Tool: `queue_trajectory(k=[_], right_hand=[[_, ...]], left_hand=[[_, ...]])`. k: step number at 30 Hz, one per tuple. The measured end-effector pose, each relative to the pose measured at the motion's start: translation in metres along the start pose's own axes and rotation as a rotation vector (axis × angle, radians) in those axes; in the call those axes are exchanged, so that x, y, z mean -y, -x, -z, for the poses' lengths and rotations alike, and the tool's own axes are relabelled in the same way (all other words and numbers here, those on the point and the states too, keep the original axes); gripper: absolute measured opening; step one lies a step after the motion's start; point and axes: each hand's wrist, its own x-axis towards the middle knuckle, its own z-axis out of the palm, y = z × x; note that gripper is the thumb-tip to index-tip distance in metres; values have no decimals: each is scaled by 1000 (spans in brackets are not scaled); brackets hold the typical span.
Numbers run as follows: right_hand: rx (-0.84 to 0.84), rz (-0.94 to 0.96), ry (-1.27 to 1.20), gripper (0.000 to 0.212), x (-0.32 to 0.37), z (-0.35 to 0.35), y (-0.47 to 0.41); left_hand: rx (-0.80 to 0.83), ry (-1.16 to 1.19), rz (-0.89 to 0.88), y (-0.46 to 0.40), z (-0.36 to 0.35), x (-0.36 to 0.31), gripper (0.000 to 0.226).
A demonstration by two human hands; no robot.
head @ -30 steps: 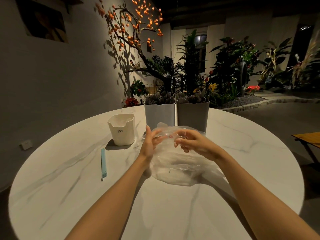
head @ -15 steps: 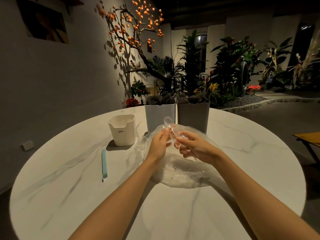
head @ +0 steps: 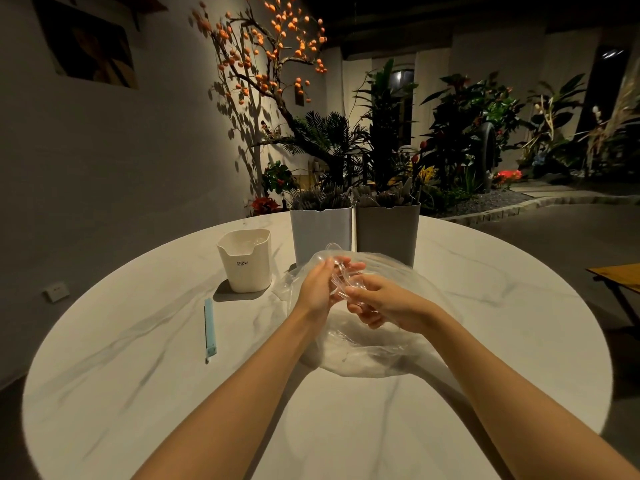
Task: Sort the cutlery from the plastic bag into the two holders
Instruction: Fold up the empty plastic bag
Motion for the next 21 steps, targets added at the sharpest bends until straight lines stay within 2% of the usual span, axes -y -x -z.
queue_trajectory(k=[5,8,10,12,14,17,21], right_hand=[[53,-11,-10,24,-2,3,1],[67,-27,-8,27,-4,6,1],[9,-30,-16,26,-6,6,-1],[-54,-10,-67,29,-7,7,-3],[-69,42,-172,30,-7,7,-4],[-95,139,-261,25,-5,4,-4],[-114,203,-325,25,-3,4,-3]], left_hand=[[-35,8,27,-1,-1,0,42],[-202,115,-4,-5,2,-1,42],[-323,202,-32,-8,7,0,34],[-375,250,-22,-11,9,3,31],[-328,276,17,-10,4,4,34],[-160,228,54,-5,-7,2,33],[30,117,14,-3,-10,7,32]])
